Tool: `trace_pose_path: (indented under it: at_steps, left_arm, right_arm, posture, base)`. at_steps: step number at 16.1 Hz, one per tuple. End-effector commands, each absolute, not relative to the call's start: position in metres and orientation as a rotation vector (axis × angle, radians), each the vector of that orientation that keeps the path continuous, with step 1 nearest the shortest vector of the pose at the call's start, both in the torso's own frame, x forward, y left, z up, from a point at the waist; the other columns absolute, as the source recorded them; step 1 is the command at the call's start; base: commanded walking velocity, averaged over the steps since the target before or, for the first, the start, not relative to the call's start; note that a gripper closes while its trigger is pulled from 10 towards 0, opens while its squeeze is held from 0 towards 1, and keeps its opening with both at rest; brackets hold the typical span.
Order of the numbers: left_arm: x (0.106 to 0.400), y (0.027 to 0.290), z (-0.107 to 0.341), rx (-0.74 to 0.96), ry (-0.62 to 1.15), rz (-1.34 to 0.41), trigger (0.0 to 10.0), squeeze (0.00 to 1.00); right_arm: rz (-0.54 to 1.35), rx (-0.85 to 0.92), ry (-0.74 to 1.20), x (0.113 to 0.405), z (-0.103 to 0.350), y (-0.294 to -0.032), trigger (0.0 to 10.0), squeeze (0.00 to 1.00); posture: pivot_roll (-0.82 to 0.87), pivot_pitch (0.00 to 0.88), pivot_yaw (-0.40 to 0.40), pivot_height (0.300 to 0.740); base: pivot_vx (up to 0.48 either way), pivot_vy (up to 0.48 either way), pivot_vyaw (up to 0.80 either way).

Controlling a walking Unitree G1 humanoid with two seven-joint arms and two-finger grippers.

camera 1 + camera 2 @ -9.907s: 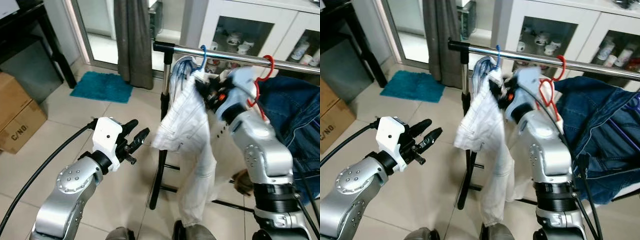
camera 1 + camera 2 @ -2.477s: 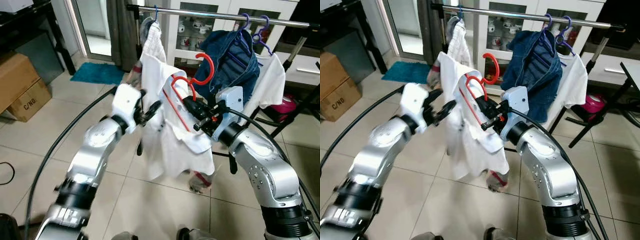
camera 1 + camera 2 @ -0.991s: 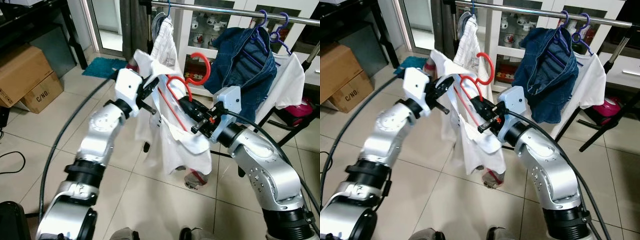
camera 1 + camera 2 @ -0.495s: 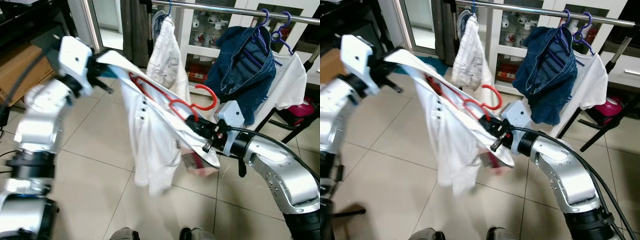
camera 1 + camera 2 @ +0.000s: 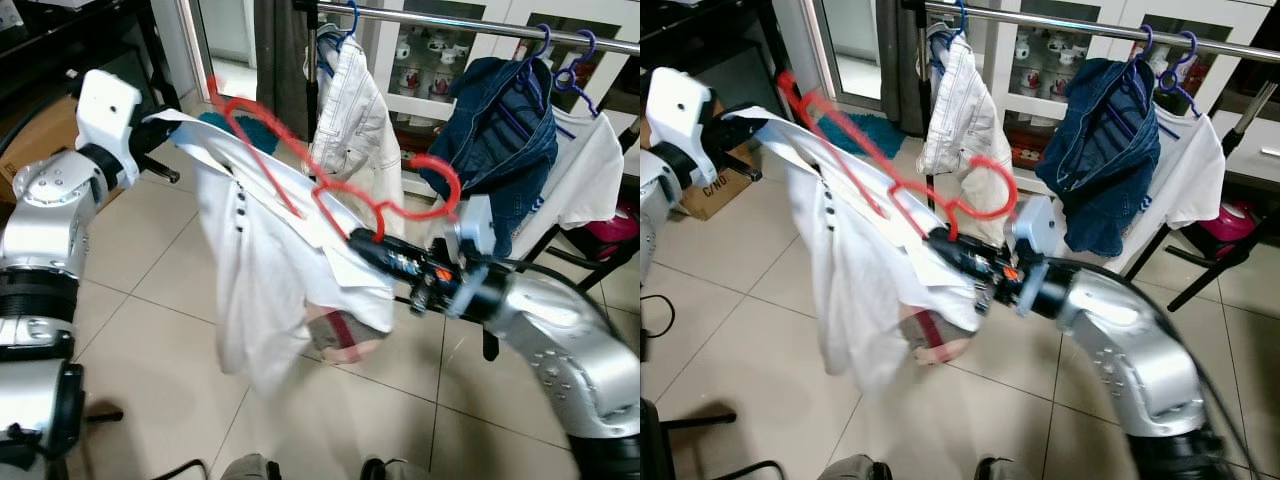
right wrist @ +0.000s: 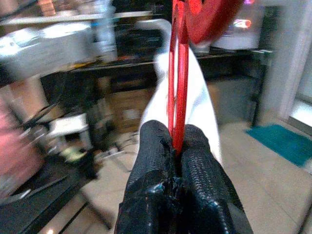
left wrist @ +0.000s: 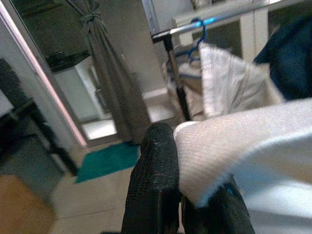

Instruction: Hang hanger

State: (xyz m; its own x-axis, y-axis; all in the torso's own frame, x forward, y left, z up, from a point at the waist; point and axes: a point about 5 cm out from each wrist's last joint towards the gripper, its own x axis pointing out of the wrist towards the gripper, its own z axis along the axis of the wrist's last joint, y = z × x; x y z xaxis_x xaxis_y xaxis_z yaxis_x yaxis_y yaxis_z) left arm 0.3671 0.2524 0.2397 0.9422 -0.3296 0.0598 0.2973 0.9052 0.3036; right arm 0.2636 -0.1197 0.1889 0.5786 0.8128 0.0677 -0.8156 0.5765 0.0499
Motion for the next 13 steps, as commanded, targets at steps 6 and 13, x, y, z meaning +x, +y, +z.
trace_pose_path:
  at_steps: [6,13]
  left_arm:
    - [0.32,0.153,0.196,0.182,-0.078,-0.689,0.0,0.0]
    - [0.283,0.153,0.173,0.038,-0.02,-0.513,0.0,0.0]
  right_arm:
    - [0.233,0.39,-0.116,0.308,0.194,-0.148,0.0,0.0]
    - [0.196,0.281,-0.067,0.305,0.18,-0.142,0.0,0.0]
  posture:
    - [-0.09,0.055,0.038,0.74]
    - [-0.07,0.051,0.047,0.74]
  base:
    - [0.0,0.0,0.0]
    - [0.0,0.0,0.0]
